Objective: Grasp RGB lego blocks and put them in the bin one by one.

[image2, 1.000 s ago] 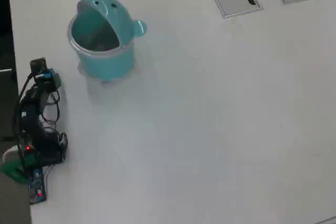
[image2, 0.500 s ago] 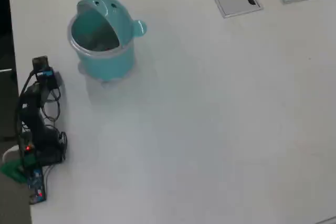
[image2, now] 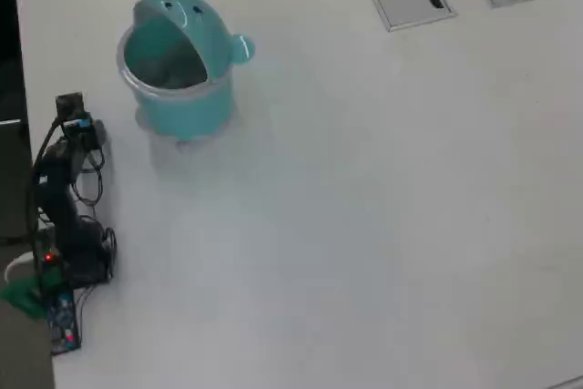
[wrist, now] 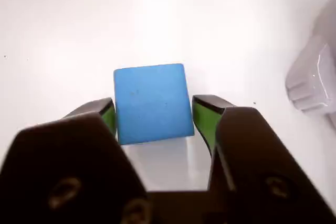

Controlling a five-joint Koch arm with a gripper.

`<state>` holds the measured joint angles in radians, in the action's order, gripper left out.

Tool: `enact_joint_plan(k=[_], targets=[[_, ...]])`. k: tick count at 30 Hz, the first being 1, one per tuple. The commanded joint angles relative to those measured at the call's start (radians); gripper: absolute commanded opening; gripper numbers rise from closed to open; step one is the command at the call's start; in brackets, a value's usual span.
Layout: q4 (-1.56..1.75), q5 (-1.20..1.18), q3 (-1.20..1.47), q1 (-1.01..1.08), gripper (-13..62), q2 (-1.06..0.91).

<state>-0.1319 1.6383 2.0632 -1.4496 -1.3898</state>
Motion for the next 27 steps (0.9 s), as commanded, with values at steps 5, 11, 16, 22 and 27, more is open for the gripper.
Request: enact_joint_plan(k=[5,11,16,22,27], targets=[[0.052,-0.011,-0.098,-0.005,19.4,0.006],[0.104,-0.038,-0.098,0.006,3.2,-0.072],[0.094,-0.069,-0.100,0.008,3.2,-0.290],[0.034,-0.069,-0.021,0.052,3.1,-0.514],[0.025,-0.069,0.077,0.160,2.3,-0.670]])
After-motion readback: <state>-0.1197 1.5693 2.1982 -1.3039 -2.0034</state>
